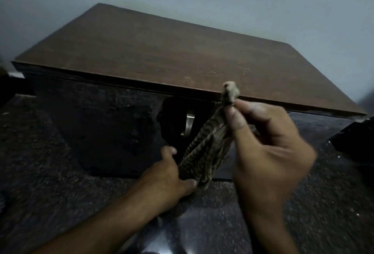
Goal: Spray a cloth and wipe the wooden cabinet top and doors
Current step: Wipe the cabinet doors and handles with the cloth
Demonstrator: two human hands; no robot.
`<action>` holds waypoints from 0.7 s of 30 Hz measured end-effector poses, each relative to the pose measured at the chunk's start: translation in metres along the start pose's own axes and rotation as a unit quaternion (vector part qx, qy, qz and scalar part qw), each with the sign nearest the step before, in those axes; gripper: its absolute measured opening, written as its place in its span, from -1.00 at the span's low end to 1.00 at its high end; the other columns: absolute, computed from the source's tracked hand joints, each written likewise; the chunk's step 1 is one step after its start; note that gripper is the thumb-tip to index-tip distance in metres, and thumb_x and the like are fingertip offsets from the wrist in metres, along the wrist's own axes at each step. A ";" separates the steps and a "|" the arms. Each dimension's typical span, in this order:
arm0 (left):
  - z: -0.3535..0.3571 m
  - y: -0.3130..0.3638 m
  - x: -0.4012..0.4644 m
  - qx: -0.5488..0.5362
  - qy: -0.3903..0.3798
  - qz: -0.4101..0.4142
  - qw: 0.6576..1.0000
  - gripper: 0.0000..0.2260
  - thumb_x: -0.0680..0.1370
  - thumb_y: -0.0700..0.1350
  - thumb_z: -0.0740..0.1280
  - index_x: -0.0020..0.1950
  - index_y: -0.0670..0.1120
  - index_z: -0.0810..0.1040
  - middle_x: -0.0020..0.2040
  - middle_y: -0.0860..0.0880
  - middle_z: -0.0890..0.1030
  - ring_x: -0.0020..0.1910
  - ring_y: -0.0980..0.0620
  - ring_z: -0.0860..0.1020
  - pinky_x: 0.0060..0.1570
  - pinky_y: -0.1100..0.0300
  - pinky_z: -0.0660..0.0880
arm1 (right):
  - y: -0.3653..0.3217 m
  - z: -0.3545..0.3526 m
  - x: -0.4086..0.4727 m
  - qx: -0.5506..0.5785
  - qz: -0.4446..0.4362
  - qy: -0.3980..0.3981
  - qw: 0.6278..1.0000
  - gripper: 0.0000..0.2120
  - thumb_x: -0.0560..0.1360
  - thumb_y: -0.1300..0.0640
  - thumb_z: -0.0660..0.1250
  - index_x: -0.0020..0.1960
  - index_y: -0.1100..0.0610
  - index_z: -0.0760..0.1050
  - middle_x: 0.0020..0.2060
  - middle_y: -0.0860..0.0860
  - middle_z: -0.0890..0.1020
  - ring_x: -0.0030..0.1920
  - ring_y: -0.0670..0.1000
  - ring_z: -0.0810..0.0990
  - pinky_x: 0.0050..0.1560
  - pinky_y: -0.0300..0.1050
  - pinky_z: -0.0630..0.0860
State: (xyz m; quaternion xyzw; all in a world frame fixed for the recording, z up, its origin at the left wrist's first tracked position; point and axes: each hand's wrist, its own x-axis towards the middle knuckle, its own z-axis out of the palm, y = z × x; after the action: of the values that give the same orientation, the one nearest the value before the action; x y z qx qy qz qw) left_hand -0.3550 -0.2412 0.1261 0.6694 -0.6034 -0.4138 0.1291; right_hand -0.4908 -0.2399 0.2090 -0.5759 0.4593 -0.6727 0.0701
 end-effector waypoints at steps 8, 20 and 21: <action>-0.013 0.009 -0.005 -0.245 0.002 -0.014 0.969 -0.78 0.54 -0.30 0.28 -0.16 -0.01 0.60 -0.23 -0.07 0.67 -0.28 -0.06 0.66 -0.22 -0.03 0.65 | 0.007 -0.025 0.008 0.208 0.356 -0.115 0.904 -0.76 0.45 0.48 0.37 -0.13 0.16 0.64 -0.33 0.02 0.55 -0.36 -0.05 0.46 -0.41 -0.28 0.43; -0.055 0.022 -0.037 -0.356 -0.082 0.075 0.928 -0.83 0.56 -0.33 0.30 0.10 -0.25 0.63 -0.03 -0.21 0.71 -0.05 -0.12 0.70 -0.01 0.02 0.64 | 0.074 -0.023 -0.049 0.214 0.555 -0.405 0.695 -0.42 0.60 -0.29 0.06 0.25 0.07 0.63 0.21 0.13 0.67 0.25 0.08 0.63 0.27 0.07 0.55; -0.057 0.019 -0.038 -0.356 -0.085 0.072 0.928 -0.83 0.55 -0.34 0.30 0.11 -0.25 0.62 -0.01 -0.22 0.70 -0.03 -0.13 0.70 0.02 -0.01 0.63 | 0.071 -0.018 -0.057 0.280 0.583 -0.395 0.652 -0.35 0.59 -0.34 0.01 0.32 0.09 0.59 0.30 0.17 0.61 0.35 0.13 0.55 0.39 0.12 0.46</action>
State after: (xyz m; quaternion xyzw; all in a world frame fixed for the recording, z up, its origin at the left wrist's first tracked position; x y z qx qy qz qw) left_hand -0.3251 -0.2301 0.1900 0.4963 -0.4722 -0.6461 0.3366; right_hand -0.5176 -0.2352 0.1210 -0.3537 0.4193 -0.2994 0.7807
